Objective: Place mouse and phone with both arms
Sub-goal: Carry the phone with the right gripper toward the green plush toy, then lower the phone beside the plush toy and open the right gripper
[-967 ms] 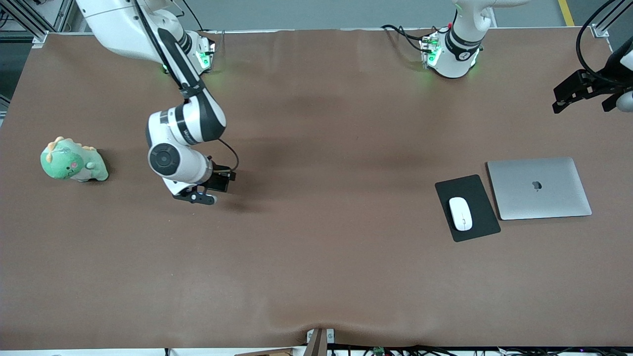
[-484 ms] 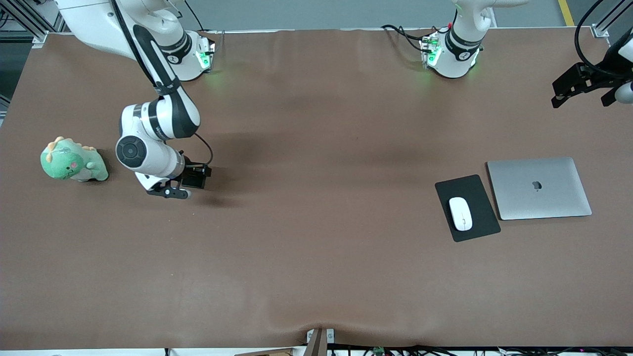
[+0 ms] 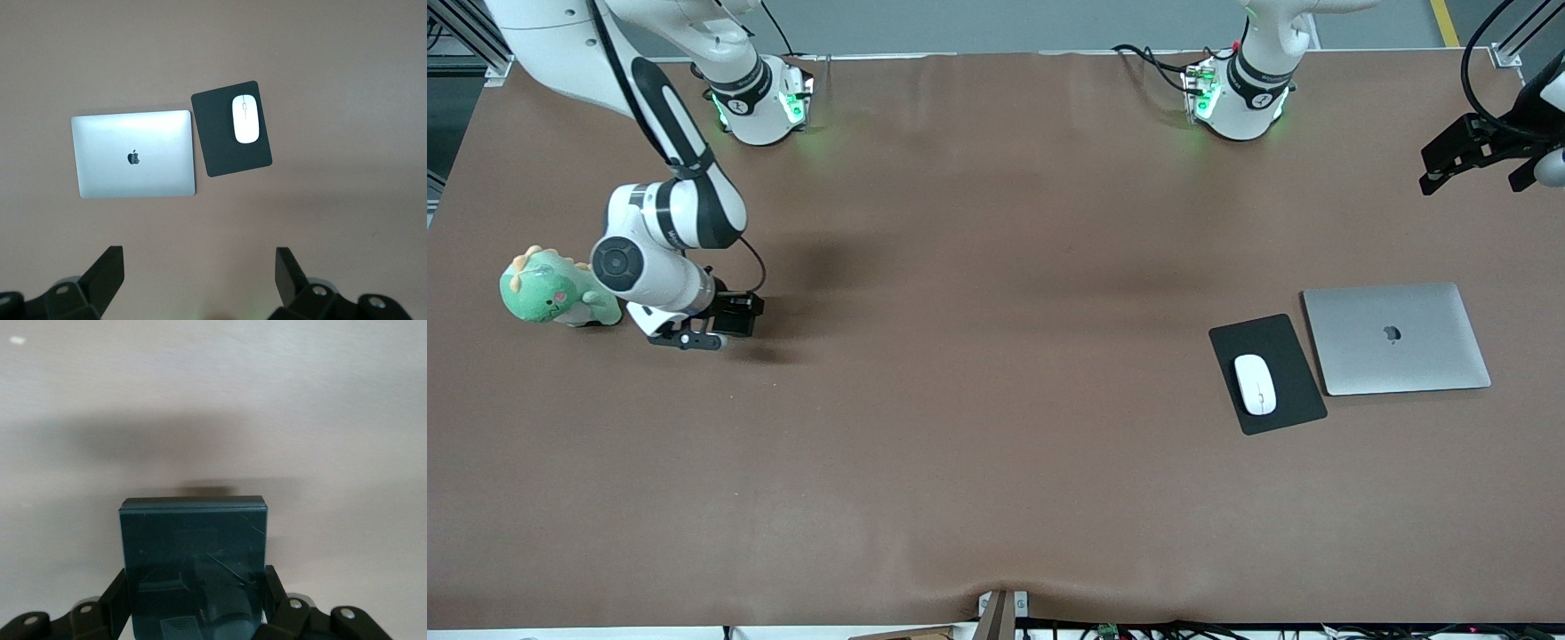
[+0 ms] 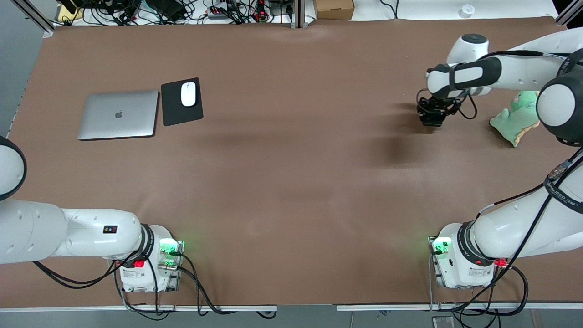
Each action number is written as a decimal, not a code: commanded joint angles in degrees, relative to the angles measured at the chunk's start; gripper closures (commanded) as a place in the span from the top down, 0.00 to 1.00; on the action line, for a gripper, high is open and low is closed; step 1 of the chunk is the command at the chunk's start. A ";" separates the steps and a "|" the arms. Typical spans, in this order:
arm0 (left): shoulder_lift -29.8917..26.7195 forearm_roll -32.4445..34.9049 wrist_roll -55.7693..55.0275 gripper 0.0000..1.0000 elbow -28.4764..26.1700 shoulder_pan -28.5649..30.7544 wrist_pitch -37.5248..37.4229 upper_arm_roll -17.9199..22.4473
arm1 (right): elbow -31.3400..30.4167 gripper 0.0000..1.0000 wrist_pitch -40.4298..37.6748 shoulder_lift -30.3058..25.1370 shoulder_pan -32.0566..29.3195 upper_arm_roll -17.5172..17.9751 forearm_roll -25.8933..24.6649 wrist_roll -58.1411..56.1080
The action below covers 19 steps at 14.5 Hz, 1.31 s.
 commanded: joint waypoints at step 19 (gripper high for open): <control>-0.75 -1.02 0.61 1.00 -1.02 0.53 0.86 -0.09 | 8.87 1.00 -11.20 -0.22 -11.03 1.22 -1.17 -7.44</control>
